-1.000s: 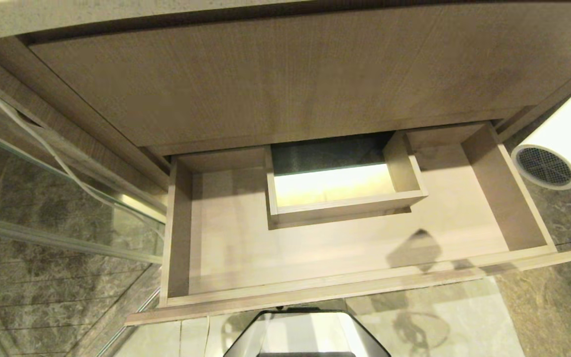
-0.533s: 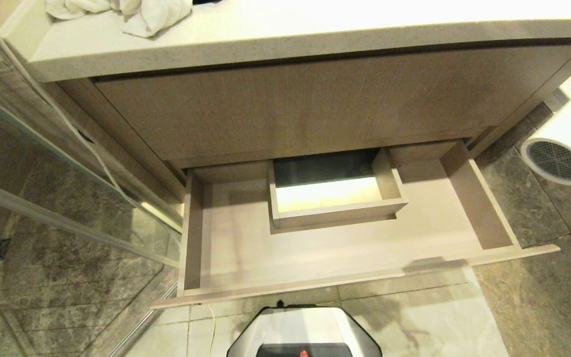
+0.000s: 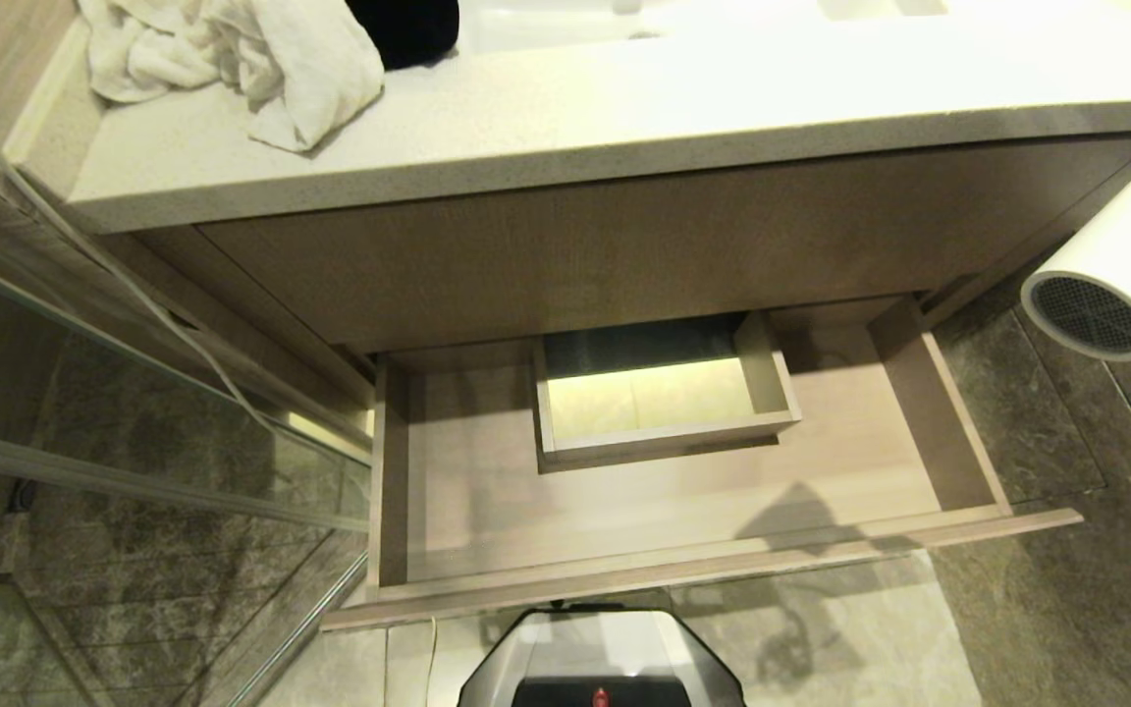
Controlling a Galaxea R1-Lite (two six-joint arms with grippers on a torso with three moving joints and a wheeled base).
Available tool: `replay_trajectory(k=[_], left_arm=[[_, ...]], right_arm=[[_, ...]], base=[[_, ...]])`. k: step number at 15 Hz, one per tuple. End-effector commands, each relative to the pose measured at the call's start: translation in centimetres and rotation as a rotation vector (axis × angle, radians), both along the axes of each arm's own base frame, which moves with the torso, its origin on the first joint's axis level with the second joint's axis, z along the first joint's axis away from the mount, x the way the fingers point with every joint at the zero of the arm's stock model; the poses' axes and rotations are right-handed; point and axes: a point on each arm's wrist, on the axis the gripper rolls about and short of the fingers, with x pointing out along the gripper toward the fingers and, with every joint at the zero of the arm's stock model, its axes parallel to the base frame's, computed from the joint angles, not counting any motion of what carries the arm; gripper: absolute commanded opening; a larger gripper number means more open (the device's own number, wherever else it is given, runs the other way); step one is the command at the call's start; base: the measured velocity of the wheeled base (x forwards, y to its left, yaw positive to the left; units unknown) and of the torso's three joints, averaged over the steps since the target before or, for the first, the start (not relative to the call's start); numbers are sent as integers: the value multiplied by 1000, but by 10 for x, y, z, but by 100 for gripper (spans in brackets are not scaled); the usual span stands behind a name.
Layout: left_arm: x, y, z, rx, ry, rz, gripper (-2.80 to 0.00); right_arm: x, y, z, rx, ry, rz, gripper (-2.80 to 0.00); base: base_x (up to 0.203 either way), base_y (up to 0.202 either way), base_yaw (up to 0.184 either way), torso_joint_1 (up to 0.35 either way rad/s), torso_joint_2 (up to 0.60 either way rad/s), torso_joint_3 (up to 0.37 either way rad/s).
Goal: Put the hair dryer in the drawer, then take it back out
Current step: Place it on the countertop
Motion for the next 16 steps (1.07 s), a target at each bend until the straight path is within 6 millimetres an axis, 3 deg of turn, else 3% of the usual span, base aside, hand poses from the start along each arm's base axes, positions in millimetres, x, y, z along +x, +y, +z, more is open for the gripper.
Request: replay_trajectory(k=[1,10,16], left_arm=[[0,0,0,0,1,0,-280],[0,0,0,0,-1,-2,-280],[0,0,0,0,1,0,-280]], right_arm=[[1,0,0,-3,1,2,-280],[0,0,1,-10,-13,0,-280],[-2,1,-1,-15,-23,2,-280]], base=[[0,0,0,372,-619,-271],[0,0,0,177,-312,-134],[0,0,0,166,36,191]])
